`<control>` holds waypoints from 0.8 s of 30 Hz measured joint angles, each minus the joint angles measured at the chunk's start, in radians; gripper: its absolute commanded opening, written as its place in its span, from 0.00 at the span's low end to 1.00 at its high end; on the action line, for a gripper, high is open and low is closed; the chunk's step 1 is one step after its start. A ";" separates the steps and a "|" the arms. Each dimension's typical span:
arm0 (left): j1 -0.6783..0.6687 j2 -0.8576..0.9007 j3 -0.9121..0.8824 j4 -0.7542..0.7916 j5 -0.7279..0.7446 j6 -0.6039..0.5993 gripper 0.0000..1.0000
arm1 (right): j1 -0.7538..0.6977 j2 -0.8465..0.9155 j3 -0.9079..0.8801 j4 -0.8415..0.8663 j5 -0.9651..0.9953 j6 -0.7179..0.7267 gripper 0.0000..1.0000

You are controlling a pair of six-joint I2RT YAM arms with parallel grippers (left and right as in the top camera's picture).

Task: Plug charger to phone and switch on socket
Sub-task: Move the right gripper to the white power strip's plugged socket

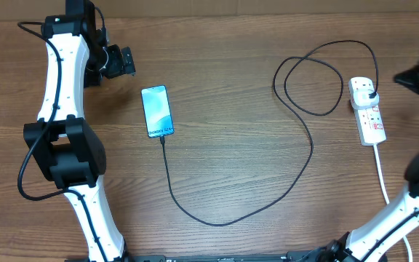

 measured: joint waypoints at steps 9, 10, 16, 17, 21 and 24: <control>0.000 0.000 0.000 0.000 0.000 0.000 1.00 | -0.177 -0.035 -0.200 0.177 -0.116 0.006 0.04; 0.000 0.000 0.000 0.000 0.000 0.000 1.00 | -0.183 -0.035 -0.238 0.204 -0.124 0.008 0.04; 0.000 0.000 0.000 0.000 0.000 0.000 1.00 | -0.158 -0.035 -0.422 0.360 -0.111 0.075 0.04; 0.000 0.000 0.000 0.000 0.000 0.000 1.00 | -0.153 -0.035 -0.437 0.375 -0.108 0.085 0.04; 0.000 0.000 0.000 0.000 0.000 0.000 1.00 | -0.143 -0.035 -0.489 0.434 -0.105 0.127 0.04; 0.000 0.000 0.000 0.000 0.000 0.000 1.00 | -0.143 -0.035 -0.522 0.478 -0.098 0.156 0.04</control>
